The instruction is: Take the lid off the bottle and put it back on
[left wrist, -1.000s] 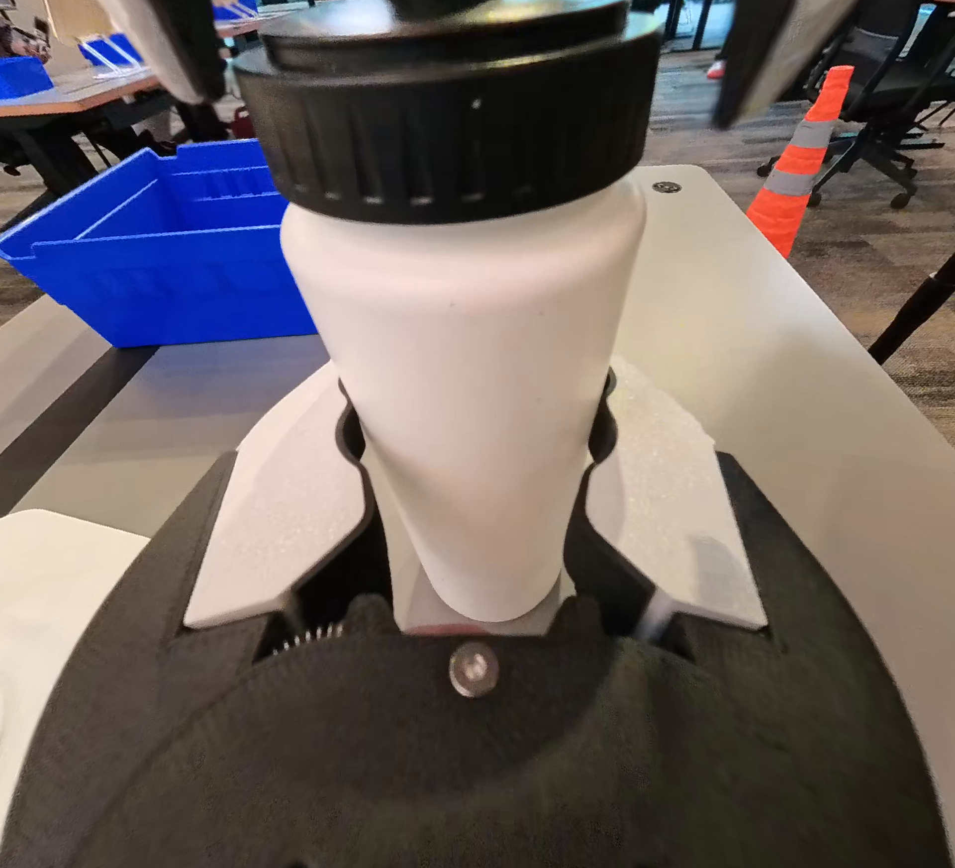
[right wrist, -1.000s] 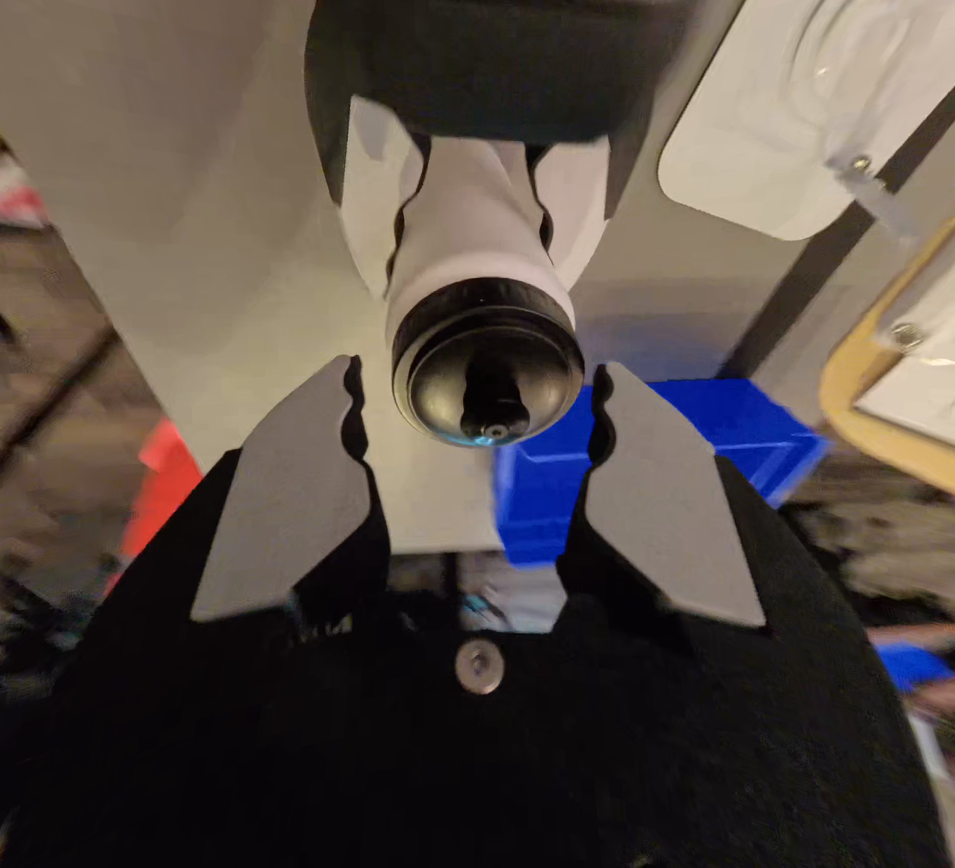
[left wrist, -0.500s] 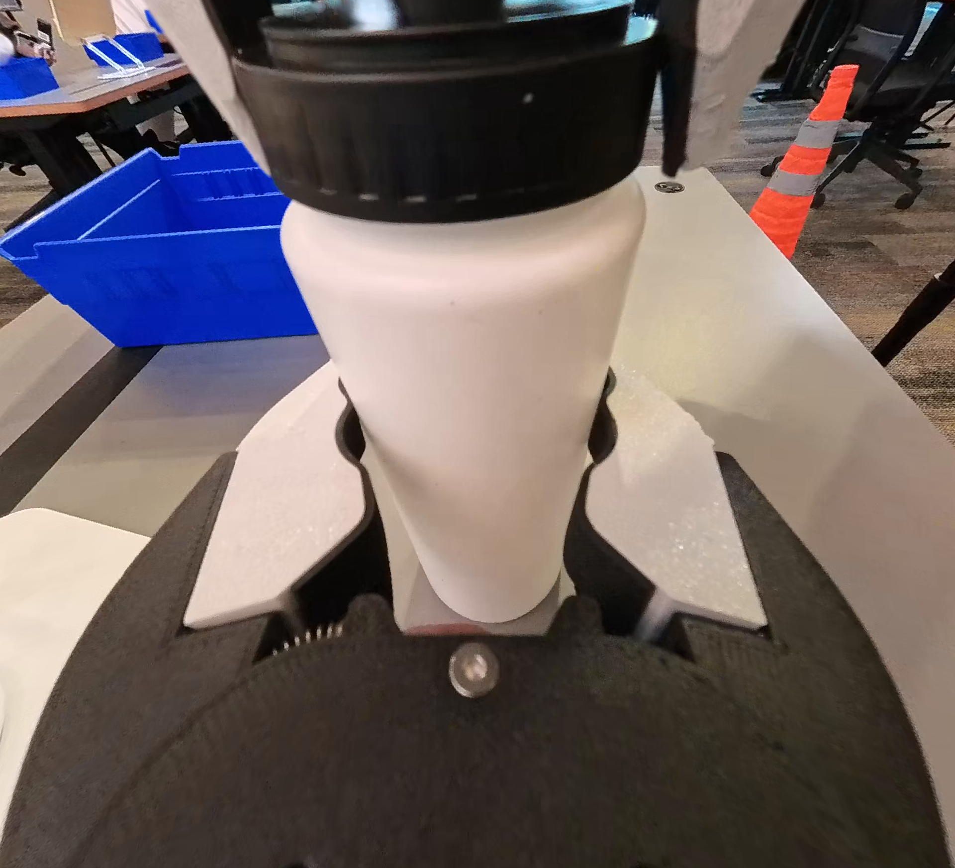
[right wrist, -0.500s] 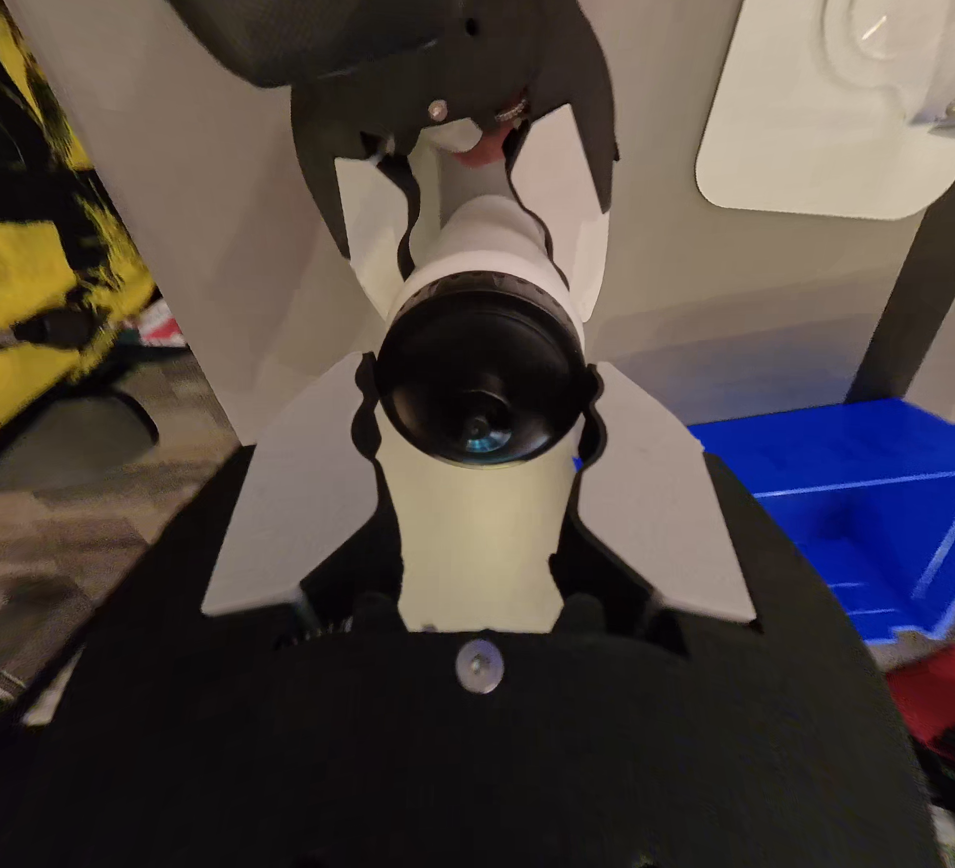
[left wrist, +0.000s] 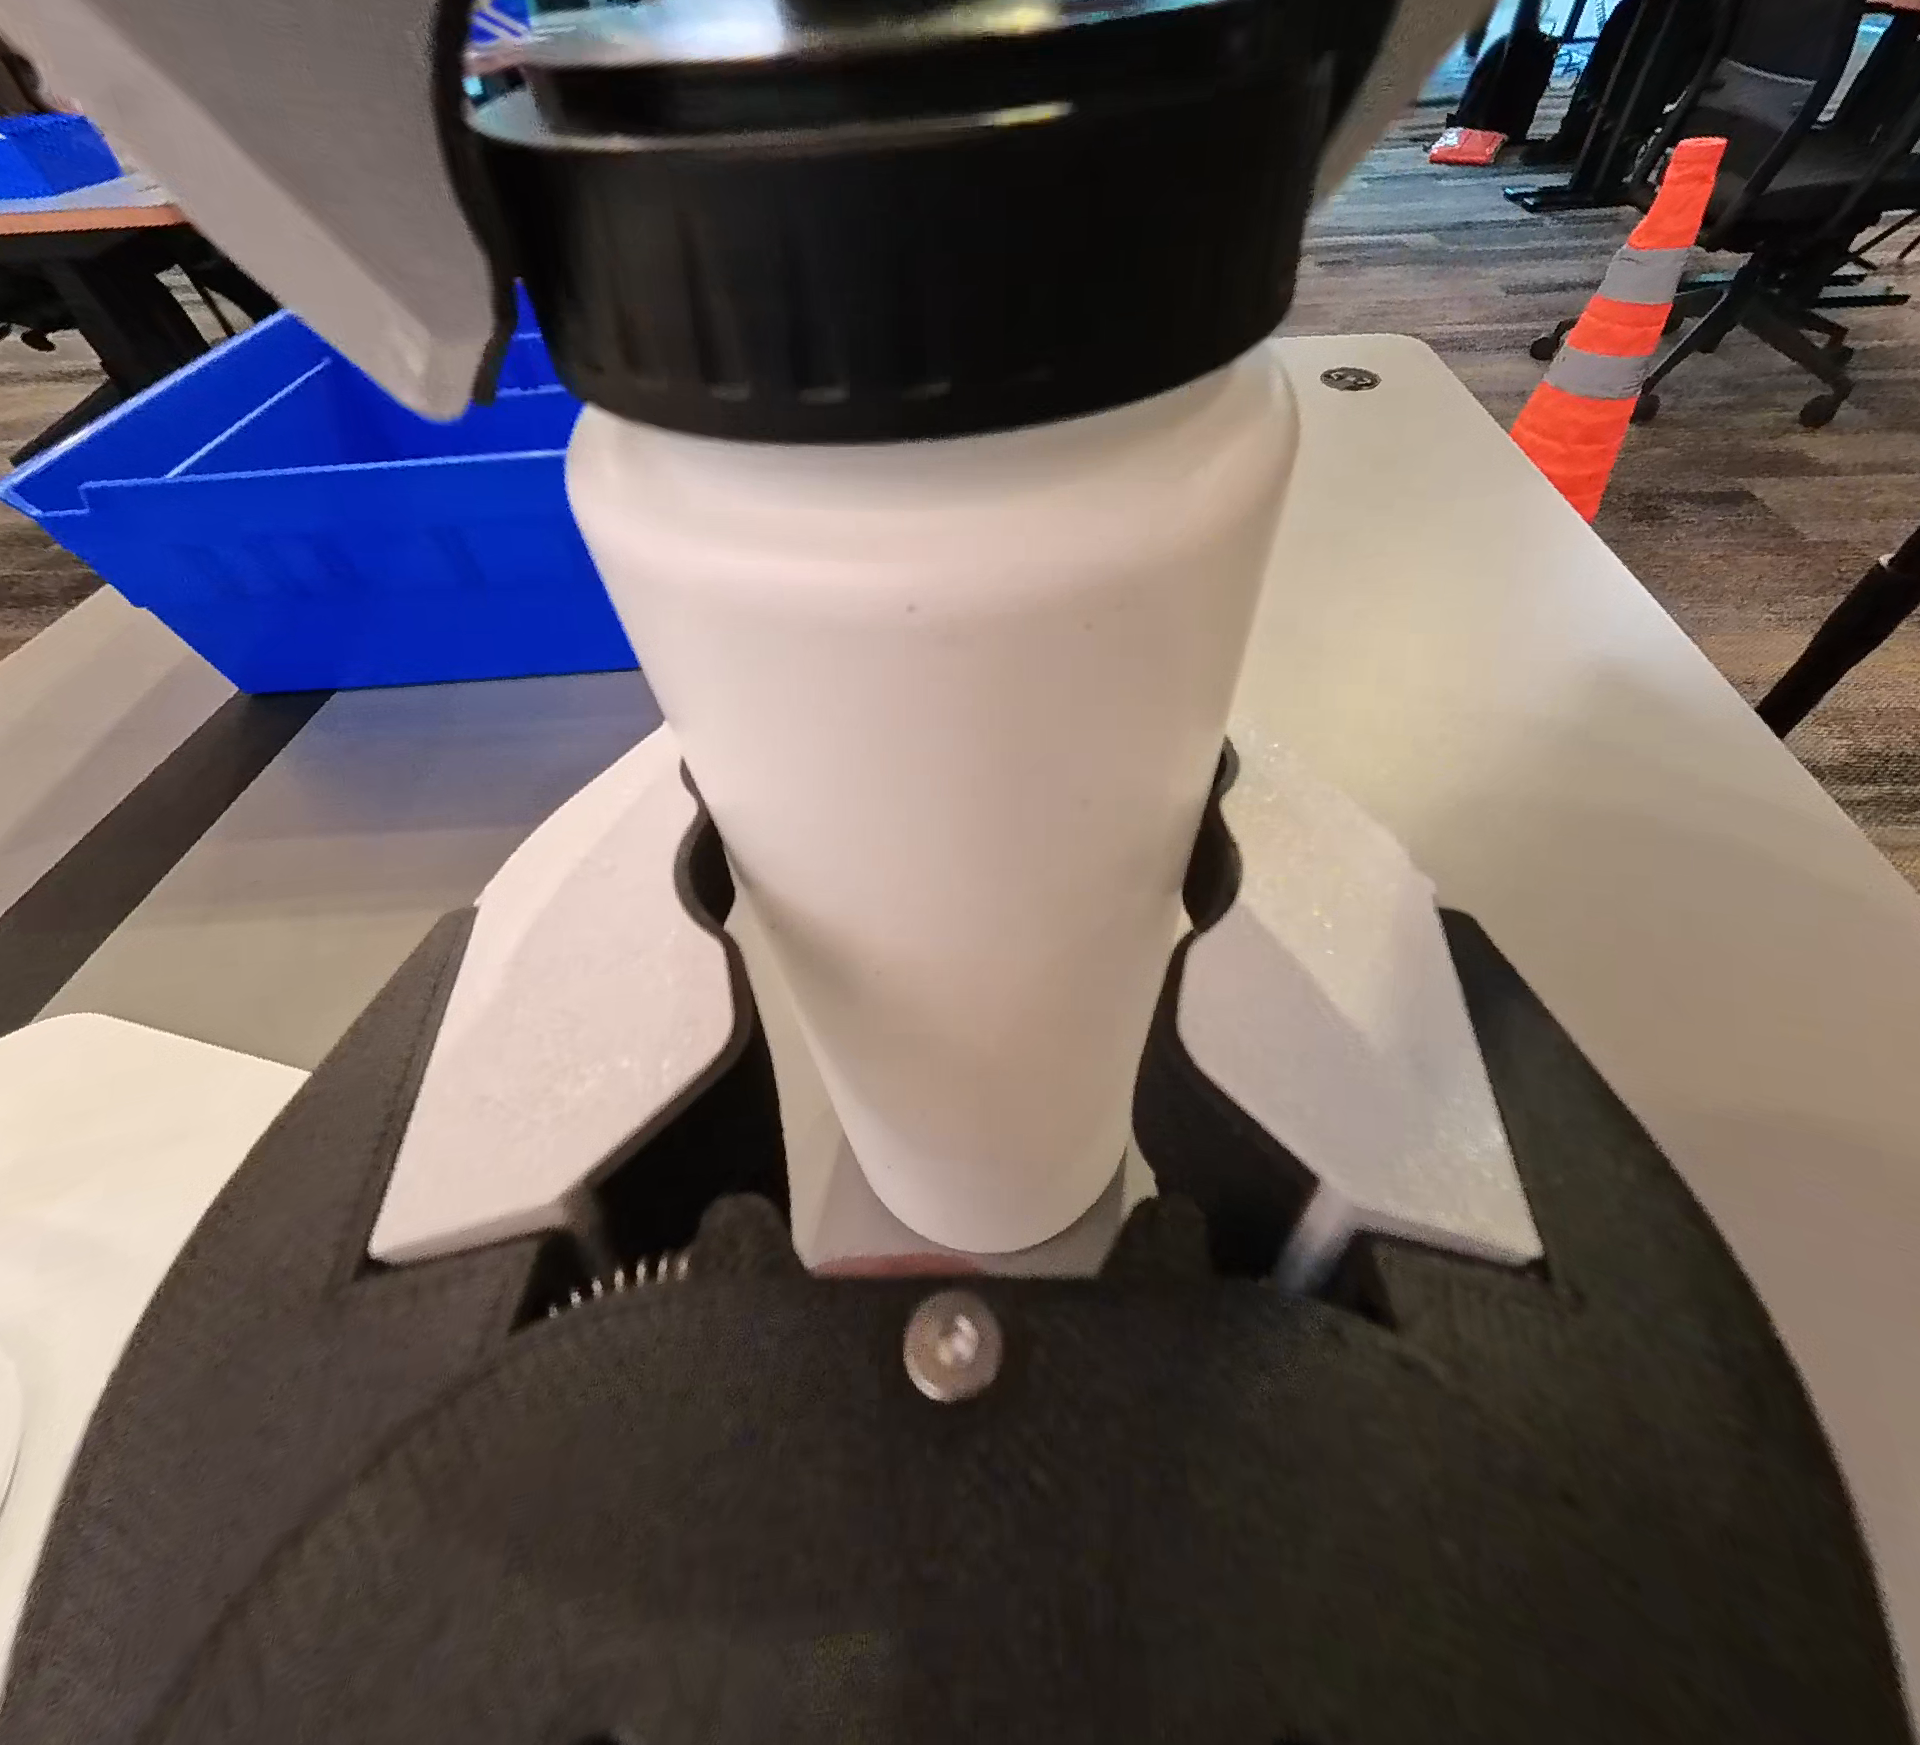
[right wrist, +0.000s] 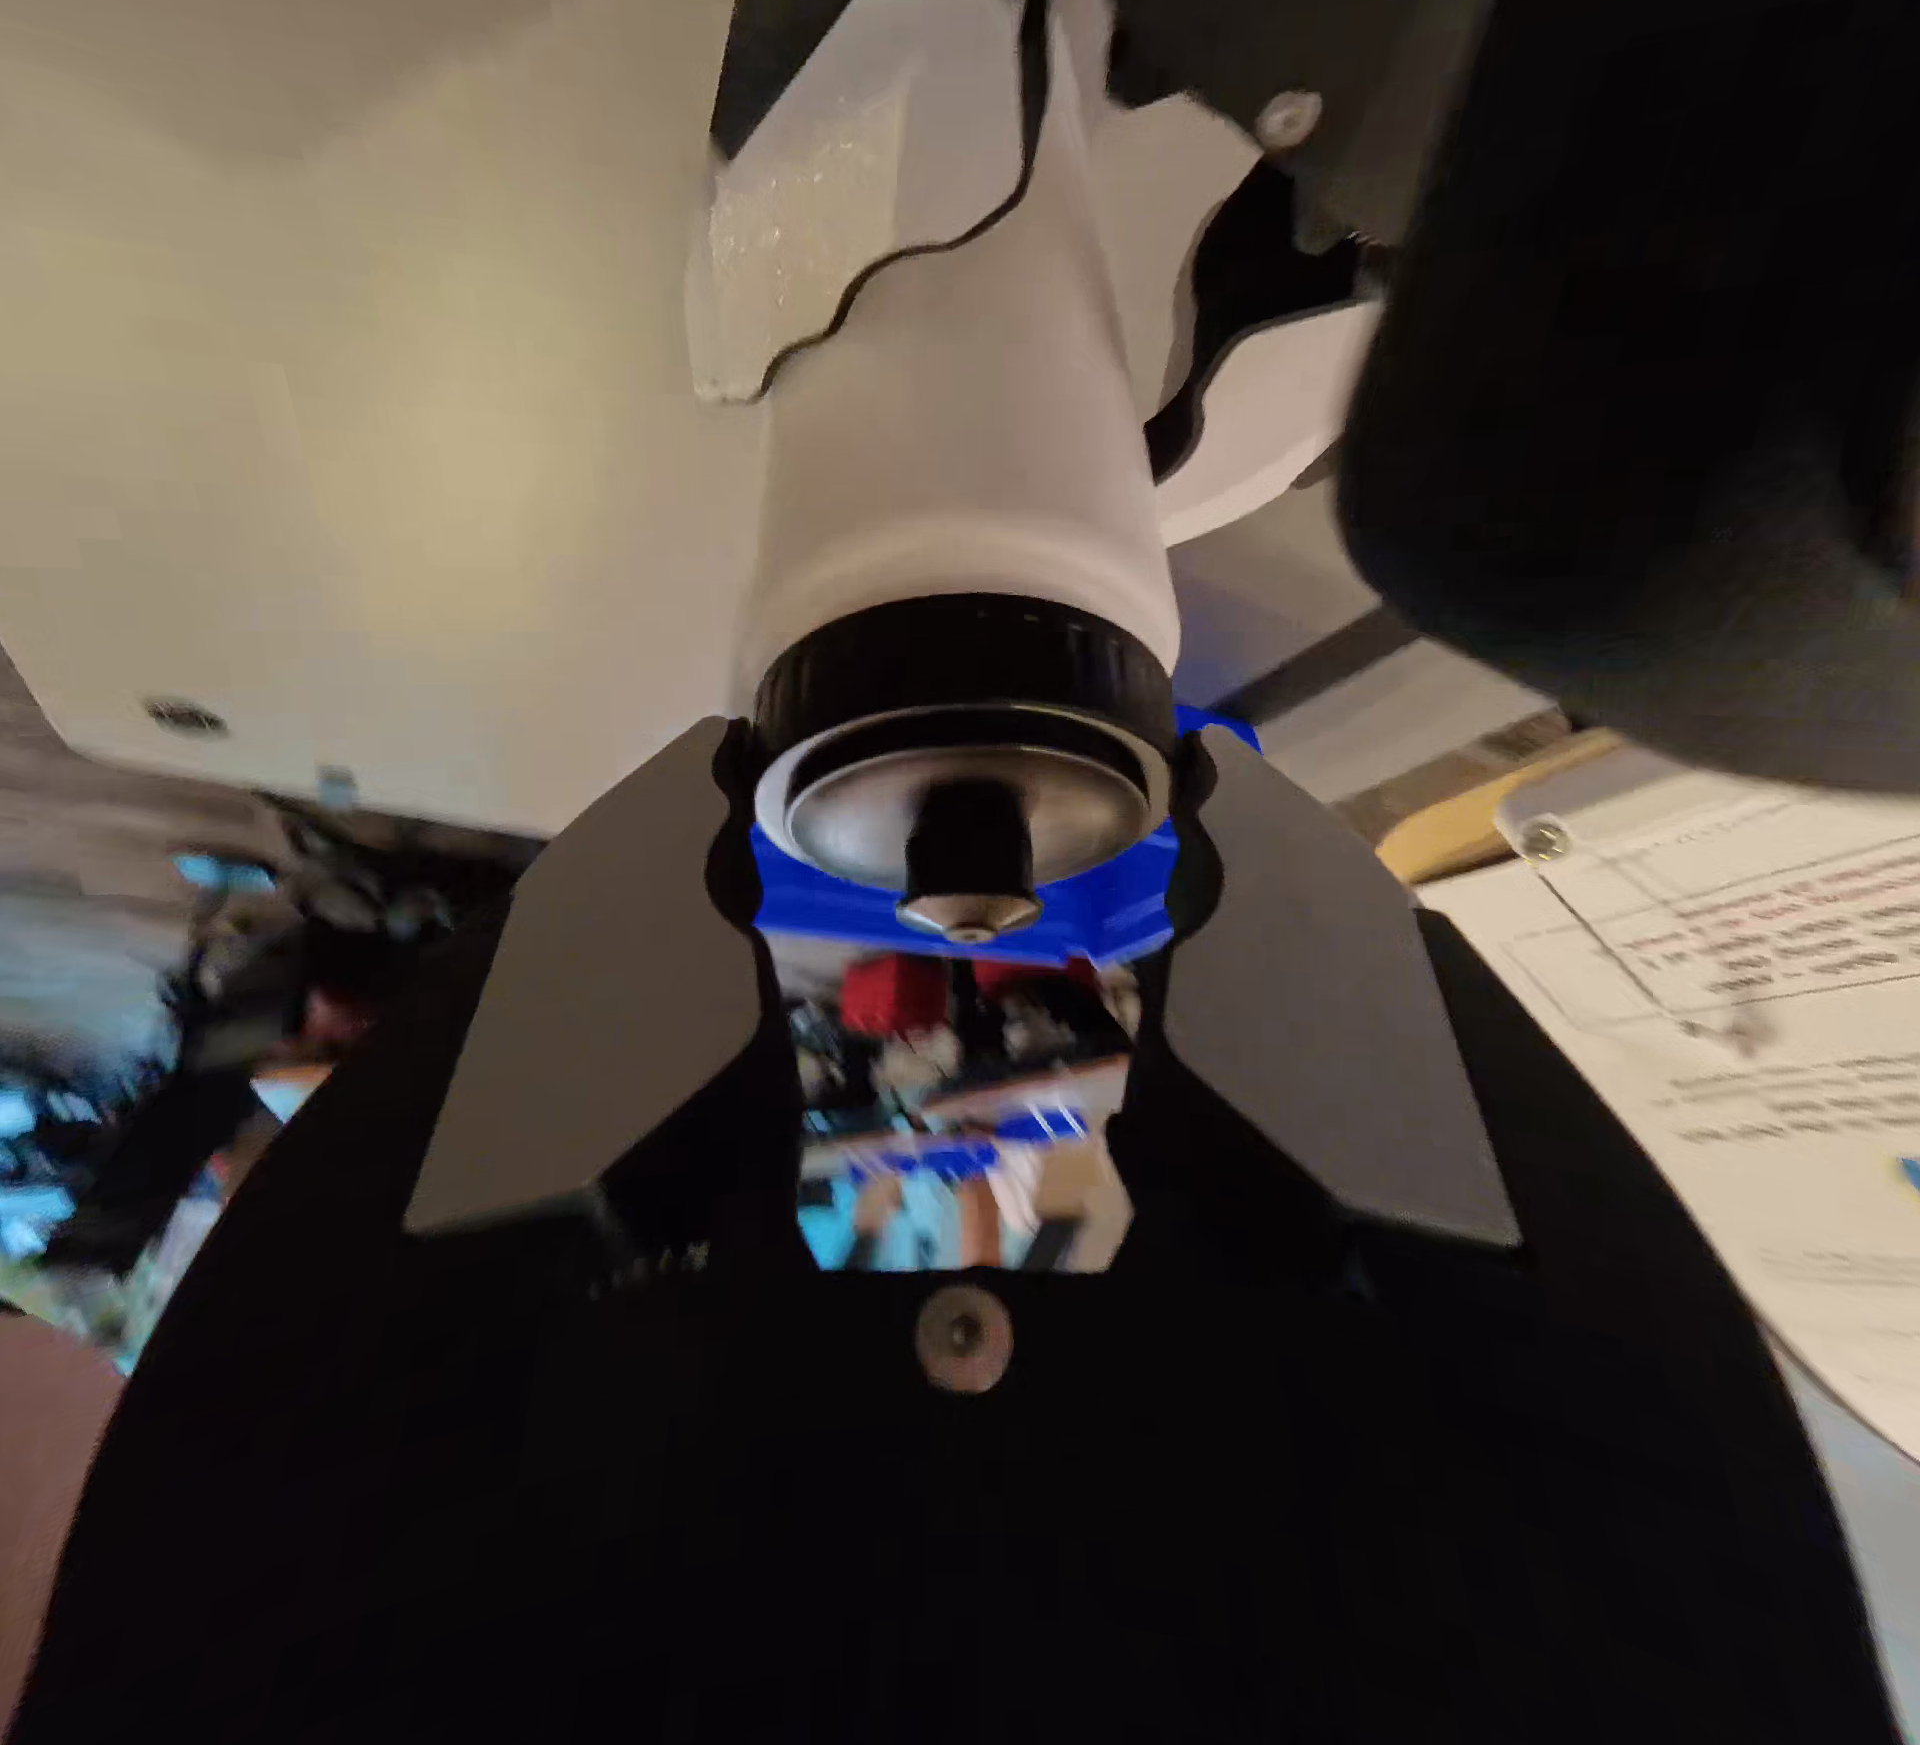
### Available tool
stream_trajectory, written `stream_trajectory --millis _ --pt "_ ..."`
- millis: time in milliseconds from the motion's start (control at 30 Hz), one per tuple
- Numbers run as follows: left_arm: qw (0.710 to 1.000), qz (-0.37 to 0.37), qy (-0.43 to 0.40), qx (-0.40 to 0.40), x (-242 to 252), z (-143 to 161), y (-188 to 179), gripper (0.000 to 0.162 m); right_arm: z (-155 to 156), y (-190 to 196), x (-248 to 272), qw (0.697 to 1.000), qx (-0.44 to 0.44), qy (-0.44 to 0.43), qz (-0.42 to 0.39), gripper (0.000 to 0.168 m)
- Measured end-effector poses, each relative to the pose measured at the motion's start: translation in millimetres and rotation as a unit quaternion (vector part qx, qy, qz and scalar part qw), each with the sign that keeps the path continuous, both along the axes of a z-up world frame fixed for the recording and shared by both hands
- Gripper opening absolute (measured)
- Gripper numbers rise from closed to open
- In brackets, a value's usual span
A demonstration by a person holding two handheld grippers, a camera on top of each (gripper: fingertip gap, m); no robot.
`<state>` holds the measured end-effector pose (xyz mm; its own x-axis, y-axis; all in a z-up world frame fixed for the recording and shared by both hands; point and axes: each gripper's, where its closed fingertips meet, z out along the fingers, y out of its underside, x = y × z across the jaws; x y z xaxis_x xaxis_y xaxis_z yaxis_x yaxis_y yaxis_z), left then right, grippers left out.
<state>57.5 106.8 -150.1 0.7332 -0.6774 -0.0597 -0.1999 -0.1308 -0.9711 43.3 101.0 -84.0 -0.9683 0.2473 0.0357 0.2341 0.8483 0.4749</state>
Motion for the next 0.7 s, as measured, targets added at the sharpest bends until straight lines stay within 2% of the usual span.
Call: stream_trajectory --millis 67,133,233,300,367,433,500,600,700 --pt "1.000 0.000 0.002 0.000 0 0 0 0.087 -4 -7 0 0.994 -0.070 0.021 -0.076 0.080" --pt "1.000 0.001 0.003 0.000 0 0 0 0.087 -4 -12 -2 0.977 -0.132 0.053 -0.159 0.091" --pt "1.000 0.001 0.002 0.000 0 0 0 0.087 -1 -10 0 0.944 -0.185 0.096 -0.258 0.088" --pt "1.000 0.000 0.002 0.001 1 0 0 0.087 -2 -12 1 0.916 -0.217 0.114 -0.317 0.078" --pt "1.000 0.000 0.002 0.000 1 0 0 0.087 -4 -14 1 0.895 -0.240 0.129 -0.354 0.077" --pt "1.000 0.001 0.002 0.000 1 0 0 0.087 -5 -15 0 0.888 -0.247 0.139 -0.362 0.078" --pt "1.000 0.002 0.003 0.001 1 0 0 0.087 -6 -14 1 0.900 -0.232 0.136 -0.343 0.078" --pt "1.000 0.002 0.001 0.000 0 0 0 0.087 -7 -10 2 0.934 -0.190 0.109 -0.282 0.077" --pt "1.000 0.002 0.002 0.000 0 0 0 0.087 -6 -5 4 0.976 -0.123 0.063 -0.168 0.077"
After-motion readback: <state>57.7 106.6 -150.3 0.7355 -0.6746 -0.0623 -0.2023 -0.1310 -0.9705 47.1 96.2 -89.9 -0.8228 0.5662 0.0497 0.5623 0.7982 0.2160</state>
